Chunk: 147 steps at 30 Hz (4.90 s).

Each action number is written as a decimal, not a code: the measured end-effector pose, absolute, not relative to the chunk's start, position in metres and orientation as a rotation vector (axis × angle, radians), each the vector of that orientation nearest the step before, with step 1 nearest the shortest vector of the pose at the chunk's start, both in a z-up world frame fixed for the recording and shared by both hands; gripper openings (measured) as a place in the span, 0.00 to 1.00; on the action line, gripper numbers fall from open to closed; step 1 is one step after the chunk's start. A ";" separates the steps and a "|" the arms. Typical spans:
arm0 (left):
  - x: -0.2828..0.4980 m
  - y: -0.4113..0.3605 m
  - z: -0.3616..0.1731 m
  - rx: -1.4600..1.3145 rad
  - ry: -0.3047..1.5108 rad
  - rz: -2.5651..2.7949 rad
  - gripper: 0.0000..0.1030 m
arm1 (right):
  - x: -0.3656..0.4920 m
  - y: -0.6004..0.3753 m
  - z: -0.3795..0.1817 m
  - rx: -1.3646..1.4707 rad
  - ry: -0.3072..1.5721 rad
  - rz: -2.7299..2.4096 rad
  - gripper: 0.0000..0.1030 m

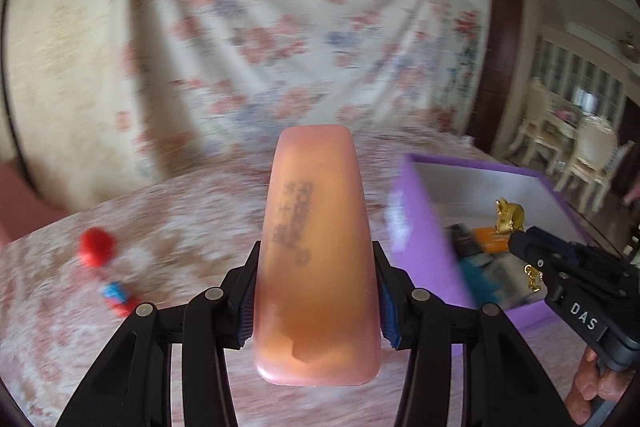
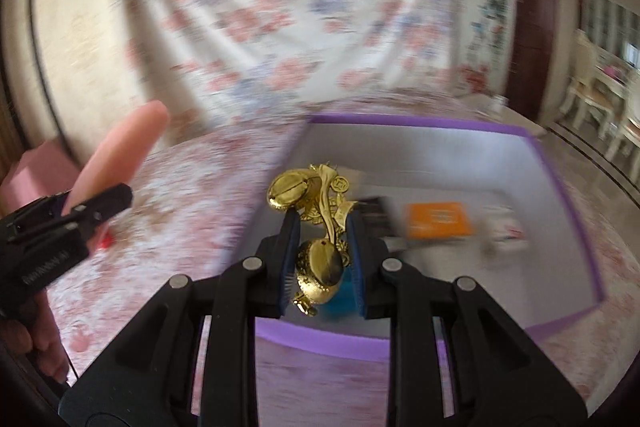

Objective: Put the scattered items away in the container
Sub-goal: 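Carry the pink bar and gold ornament over the purple box with both grippers, then lower and release the pink bar and gold ornament into the purple box, then move both open grippers back over the red ball and toy car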

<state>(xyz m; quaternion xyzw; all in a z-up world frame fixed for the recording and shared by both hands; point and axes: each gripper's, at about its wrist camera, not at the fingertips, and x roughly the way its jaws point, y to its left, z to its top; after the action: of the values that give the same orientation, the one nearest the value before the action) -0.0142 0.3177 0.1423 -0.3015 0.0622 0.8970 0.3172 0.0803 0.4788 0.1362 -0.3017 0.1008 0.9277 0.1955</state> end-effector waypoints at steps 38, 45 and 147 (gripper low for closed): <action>-0.001 0.581 0.116 -0.952 0.529 1.907 0.47 | 0.108 0.604 0.086 -1.057 0.339 2.334 0.26; -0.004 0.588 0.107 -0.988 0.544 1.922 0.48 | 0.106 0.602 0.086 -1.072 0.341 2.339 0.24; -0.072 0.084 0.019 -1.164 -0.180 2.741 0.68 | -0.038 0.305 0.029 -1.243 0.154 2.861 0.86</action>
<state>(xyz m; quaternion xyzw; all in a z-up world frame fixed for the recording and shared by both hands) -0.0724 0.0844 0.0193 -0.3891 -0.0602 0.9158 0.0792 -0.0382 0.3048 0.0285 -0.3979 0.0492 0.9161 0.0093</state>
